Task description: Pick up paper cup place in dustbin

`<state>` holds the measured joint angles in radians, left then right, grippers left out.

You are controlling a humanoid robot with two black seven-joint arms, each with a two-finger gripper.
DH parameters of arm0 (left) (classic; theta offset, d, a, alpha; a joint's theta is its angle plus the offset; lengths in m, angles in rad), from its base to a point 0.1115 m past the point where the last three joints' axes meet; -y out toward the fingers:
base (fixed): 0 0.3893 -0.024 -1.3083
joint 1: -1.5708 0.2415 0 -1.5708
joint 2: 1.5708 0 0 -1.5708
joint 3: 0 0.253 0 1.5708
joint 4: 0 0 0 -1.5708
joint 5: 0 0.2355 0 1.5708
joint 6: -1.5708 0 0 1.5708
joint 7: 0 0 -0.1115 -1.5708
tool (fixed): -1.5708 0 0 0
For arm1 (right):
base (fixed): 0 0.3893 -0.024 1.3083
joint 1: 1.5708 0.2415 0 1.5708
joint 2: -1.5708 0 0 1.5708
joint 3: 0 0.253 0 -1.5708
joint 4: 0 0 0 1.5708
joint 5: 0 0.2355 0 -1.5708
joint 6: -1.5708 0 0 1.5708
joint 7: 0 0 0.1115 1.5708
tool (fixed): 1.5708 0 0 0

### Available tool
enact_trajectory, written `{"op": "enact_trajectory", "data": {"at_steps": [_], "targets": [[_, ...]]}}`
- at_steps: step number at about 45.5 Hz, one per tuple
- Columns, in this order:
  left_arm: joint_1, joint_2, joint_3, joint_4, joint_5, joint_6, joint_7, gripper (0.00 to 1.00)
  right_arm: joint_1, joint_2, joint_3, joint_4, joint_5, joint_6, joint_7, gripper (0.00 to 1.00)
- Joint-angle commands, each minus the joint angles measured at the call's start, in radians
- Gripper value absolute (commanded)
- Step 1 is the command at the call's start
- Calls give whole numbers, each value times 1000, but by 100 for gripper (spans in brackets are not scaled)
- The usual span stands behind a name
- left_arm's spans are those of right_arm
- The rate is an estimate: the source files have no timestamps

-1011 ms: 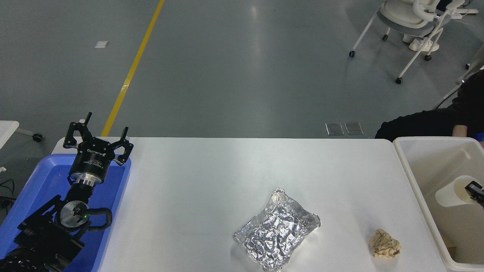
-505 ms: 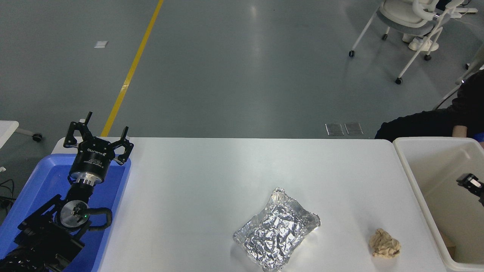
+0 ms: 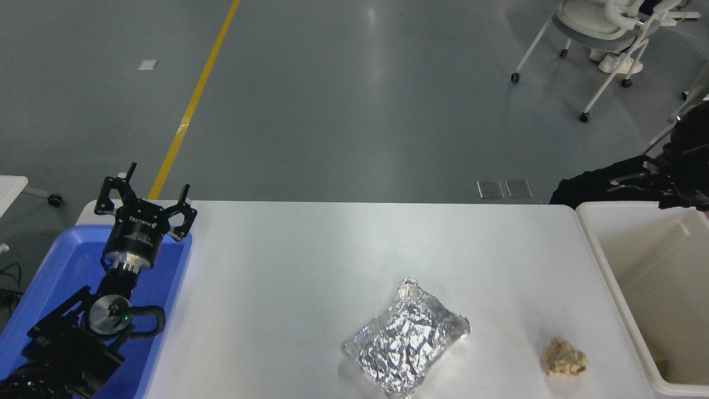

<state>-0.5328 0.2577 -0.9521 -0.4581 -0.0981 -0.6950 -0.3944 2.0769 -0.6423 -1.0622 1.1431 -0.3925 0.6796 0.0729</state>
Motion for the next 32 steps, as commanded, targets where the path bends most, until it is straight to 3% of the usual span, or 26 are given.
{"op": "enact_trajectory", "data": {"at_steps": [1,8,13,26,32], "targets": [[2,0,-2,1,0,2,-3,100,269,147,-13,181,103,106,5,100],[4,0,-4,1,0,3,-3,100,362,153,22,381,126,106,2,100],[4,0,-4,1,0,3,-3,100,433,156,13,471,213,106,2,100],[4,0,-5,1,0,3,-4,100,512,156,2,547,412,106,1,100],[4,0,-7,1,0,3,-4,100,511,167,2,547,434,106,1,100]]}}
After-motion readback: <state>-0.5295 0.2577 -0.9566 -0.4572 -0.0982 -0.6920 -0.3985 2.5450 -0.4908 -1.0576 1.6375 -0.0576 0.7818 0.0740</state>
